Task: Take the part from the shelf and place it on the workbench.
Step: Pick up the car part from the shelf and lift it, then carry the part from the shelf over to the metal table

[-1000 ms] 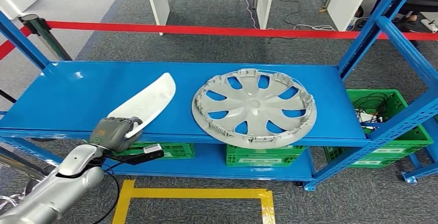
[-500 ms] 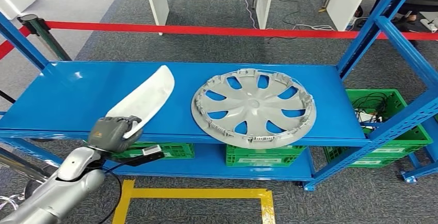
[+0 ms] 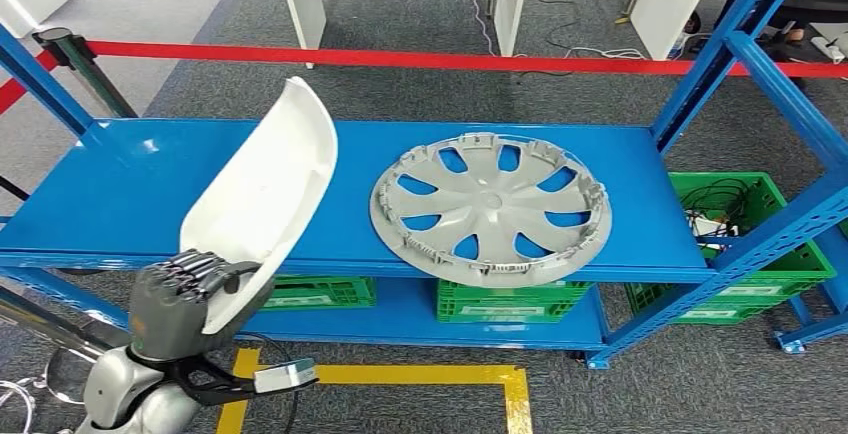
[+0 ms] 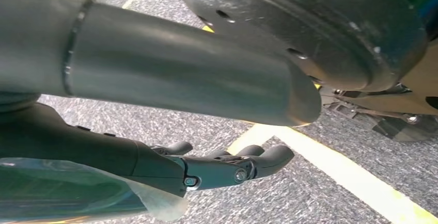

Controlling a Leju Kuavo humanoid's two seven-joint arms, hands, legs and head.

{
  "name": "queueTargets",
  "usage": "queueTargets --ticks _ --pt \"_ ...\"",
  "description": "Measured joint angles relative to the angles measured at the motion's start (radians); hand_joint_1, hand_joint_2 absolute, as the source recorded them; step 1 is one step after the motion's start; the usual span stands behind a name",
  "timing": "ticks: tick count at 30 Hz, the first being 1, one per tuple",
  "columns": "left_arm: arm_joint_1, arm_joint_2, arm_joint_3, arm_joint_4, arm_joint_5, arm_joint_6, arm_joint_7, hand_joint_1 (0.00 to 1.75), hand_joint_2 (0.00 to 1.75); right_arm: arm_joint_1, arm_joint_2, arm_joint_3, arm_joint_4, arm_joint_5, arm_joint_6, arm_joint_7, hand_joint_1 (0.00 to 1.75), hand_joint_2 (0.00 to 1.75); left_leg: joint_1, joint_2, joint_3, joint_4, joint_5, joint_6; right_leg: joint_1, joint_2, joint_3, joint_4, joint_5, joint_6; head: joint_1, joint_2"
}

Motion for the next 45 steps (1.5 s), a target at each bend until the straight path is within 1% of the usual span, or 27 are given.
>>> queueTargets --ticks 2,6,13,16,19,21,24,30,34,39,42,44,45 --pt "0.027 -0.021 0.042 -0.05 0.012 0.0 -0.036 1.75 1.75 0.0 0.002 -0.006 0.0 -0.004 -0.001 0.0 0.0 0.0 0.0 0.0 0.0 0.0 0.0 0.0 0.0 0.0 0.0 0.0 0.0 0.0 0.0 0.0" --pt "0.053 -0.049 0.091 -0.103 0.019 0.0 -0.049 1.75 1.75 0.0 0.006 -0.011 0.0 -0.006 -0.003 -0.001 0.0 0.0 0.0 0.0 0.0 0.0 0.001 0.0 0.0 -0.001 0.001 0.0 0.001 0.0 0.0 0.0" --pt "0.087 -0.085 0.148 -0.135 0.035 0.0 -0.046 1.75 1.75 0.0 0.01 -0.019 0.0 -0.01 -0.007 -0.005 0.0 0.0 0.0 0.0 0.0 0.0 0.002 0.001 0.0 -0.001 0.001 0.0 0.001 0.0 0.0 0.0" --pt "0.098 -0.086 0.153 -0.135 0.096 0.0 -0.005 1.75 1.75 0.0 0.012 -0.021 0.0 -0.012 -0.009 -0.007 0.0 0.0 0.0 0.0 0.0 0.0 0.001 0.001 0.0 -0.001 0.0 0.0 0.001 0.0 0.0 0.0" --pt "0.105 -0.06 0.131 -0.135 0.16 0.0 0.082 1.75 1.75 0.0 0.016 -0.024 0.0 -0.014 -0.009 -0.009 0.0 0.0 0.0 0.0 0.0 0.0 0.001 0.001 0.0 -0.001 0.0 0.0 0.001 0.0 0.0 0.0" --pt "0.114 -0.036 0.114 -0.136 0.182 0.0 0.115 1.75 1.75 0.0 0.019 -0.025 0.0 -0.013 -0.01 -0.009 0.0 0.0 0.0 0.0 -0.001 0.0 0.001 0.001 0.0 -0.001 0.0 0.0 0.001 0.0 0.0 0.0" --pt "0.145 0.002 0.102 -0.15 0.195 0.0 0.13 1.75 1.75 0.0 0.024 -0.025 0.0 -0.009 -0.01 -0.009 0.0 0.0 0.0 0.0 -0.002 0.0 0.001 0.001 0.0 0.0 0.0 0.0 0.001 0.0 0.0 0.0" --pt "0.208 0.067 0.108 -0.215 0.2 0.001 0.144 1.75 1.75 -0.002 0.042 -0.025 0.0 -0.004 -0.014 -0.008 0.0 0.0 0.0 0.0 -0.002 0.0 0.001 0.001 0.0 -0.001 -0.001 0.0 0.001 0.0 0.0 0.0" --pt "0.23 0.092 0.112 -0.243 0.2 0.001 0.15 1.75 1.75 -0.002 0.05 -0.024 0.0 -0.004 -0.017 -0.007 0.0 0.0 0.0 0.0 -0.003 0.0 0.001 0.001 0.0 -0.001 -0.001 0.0 0.001 0.0 0.0 0.0" --pt "0.239 0.118 0.117 -0.258 0.191 0.001 0.171 1.75 1.75 -0.003 0.058 -0.025 0.0 -0.004 -0.017 -0.007 0.0 0.0 -0.003 0.0 -0.006 0.005 0.001 0.003 -0.003 -0.001 -0.001 -0.003 0.005 0.005 0.0 0.0" --pt "0.24 0.128 0.123 -0.265 0.181 0.001 0.171 1.75 1.75 -0.003 0.064 -0.025 0.0 -0.005 -0.018 -0.007 0.0 0.0 -0.005 0.0 -0.008 0.008 0.002 0.009 -0.005 -0.001 -0.002 -0.004 0.008 0.01 -0.001 0.0" --pt "0.24 0.134 0.127 -0.27 0.175 0.001 0.171 1.75 1.75 -0.003 0.066 -0.025 0.0 -0.005 -0.018 -0.007 0.0 0.0 -0.003 0.0 -0.009 0.004 0.01 0.018 -0.006 -0.001 -0.003 -0.005 0.012 0.017 0.0 0.0" --pt "0.24 0.135 0.128 -0.272 0.173 0.001 0.171 1.75 1.75 -0.003 0.067 -0.025 0.0 -0.005 -0.018 -0.006 0.0 0.0 -0.001 0.002 -0.01 -0.001 0.017 0.023 -0.005 -0.001 -0.008 0.0 0.005 0.019 0.0 0.0"
